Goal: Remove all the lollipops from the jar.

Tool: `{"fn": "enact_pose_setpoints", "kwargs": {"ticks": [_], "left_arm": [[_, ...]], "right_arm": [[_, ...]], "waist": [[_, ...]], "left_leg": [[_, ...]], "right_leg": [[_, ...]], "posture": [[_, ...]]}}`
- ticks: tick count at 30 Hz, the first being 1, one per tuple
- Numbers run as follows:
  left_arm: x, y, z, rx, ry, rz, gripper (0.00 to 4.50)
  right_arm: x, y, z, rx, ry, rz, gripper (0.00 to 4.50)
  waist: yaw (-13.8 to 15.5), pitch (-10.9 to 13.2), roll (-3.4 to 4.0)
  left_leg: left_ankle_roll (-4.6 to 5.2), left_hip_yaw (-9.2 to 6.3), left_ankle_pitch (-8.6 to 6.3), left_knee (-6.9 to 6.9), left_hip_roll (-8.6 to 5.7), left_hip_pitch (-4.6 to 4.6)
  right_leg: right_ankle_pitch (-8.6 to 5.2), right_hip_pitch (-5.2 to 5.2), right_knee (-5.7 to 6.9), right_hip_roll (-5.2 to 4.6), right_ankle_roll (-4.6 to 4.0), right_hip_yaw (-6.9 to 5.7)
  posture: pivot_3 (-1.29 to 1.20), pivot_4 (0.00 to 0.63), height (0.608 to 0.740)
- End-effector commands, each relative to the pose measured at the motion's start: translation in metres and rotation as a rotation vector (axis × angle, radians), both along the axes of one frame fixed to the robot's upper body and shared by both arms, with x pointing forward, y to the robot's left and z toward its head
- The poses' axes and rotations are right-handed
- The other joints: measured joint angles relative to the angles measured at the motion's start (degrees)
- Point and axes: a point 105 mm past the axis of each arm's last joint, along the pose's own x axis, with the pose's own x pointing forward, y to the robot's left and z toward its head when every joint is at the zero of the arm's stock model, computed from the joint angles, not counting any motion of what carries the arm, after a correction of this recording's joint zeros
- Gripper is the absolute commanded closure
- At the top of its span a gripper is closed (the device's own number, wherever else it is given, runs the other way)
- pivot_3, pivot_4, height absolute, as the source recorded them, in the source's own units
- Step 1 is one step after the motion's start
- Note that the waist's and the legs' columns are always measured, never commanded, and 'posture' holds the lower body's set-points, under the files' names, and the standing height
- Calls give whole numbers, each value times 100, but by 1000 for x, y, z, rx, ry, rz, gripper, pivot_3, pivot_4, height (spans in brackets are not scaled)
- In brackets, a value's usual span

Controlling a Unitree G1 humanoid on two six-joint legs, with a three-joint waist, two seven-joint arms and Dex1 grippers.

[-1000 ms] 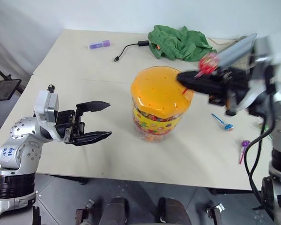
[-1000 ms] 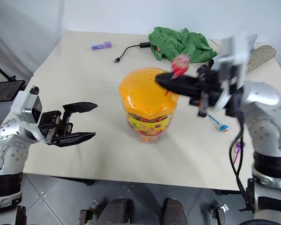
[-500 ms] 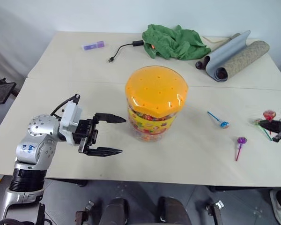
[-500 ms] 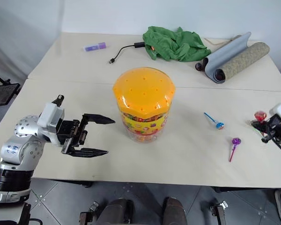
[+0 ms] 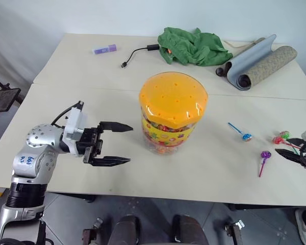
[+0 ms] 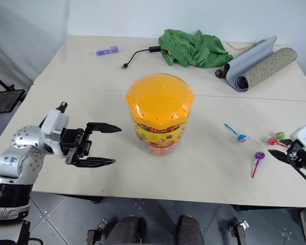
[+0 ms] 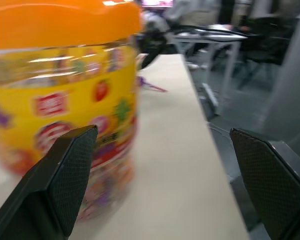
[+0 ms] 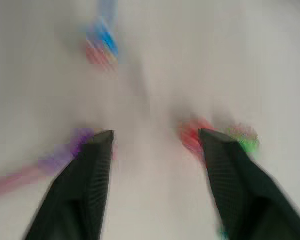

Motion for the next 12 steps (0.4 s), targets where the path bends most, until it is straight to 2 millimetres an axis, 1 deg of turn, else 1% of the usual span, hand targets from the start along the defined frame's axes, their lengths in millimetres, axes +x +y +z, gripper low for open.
{"fn": "enact_pose_setpoints", "kwargs": {"ticks": [1,2,3,4,6,7,8,10,12], "left_arm": [[16,22,-6,28,-80,202,0],[19,27,-10,32,-66,238,0],[21,31,-14,38,-56,267,0],[22,33,-16,42,-50,287,0],[26,44,-31,79,-47,373,0],[26,48,-37,90,-44,399,0],[27,50,-42,101,-51,429,0],[24,51,-46,104,-65,453,0],[22,53,-51,118,-85,498,0]], "right_arm": [[-10,27,33,-13,-220,188,406],[-11,40,36,33,-247,231,112],[-13,54,36,72,-246,286,48],[-16,63,36,99,-245,325,48],[-23,106,24,146,-223,465,48],[-28,122,17,154,-206,517,48],[-32,134,9,156,-192,554,48],[-37,144,-5,159,-169,580,48],[-36,143,-15,178,-175,541,48]], "waist": [[-10,0,0],[-8,0,0],[-9,0,0],[-5,0,0],[3,0,0],[3,0,-1],[12,0,-1],[35,0,-1],[55,0,-1]], "left_leg": [[0,0,0,-1,1,1],[0,1,0,-2,1,5],[0,1,0,-3,1,5],[0,0,0,-3,2,6],[0,-4,0,-3,1,5],[0,-6,0,-3,3,7],[-1,-13,0,-4,4,9],[-1,-14,0,-3,1,8],[2,-13,-2,1,-6,6]], "right_leg": [[0,0,-2,1,0,0],[0,2,-1,1,0,0],[0,2,-2,1,0,0],[0,2,0,1,0,0],[0,2,1,1,0,-1],[0,2,4,2,0,-2],[0,3,5,3,0,-2],[0,3,5,1,0,-2],[1,5,4,-3,2,0]], "posture": [[0,150,740],[0,150,740],[0,150,740],[0,150,740],[0,150,740],[0,150,740],[0,150,740],[0,150,740],[0,150,740]]}}
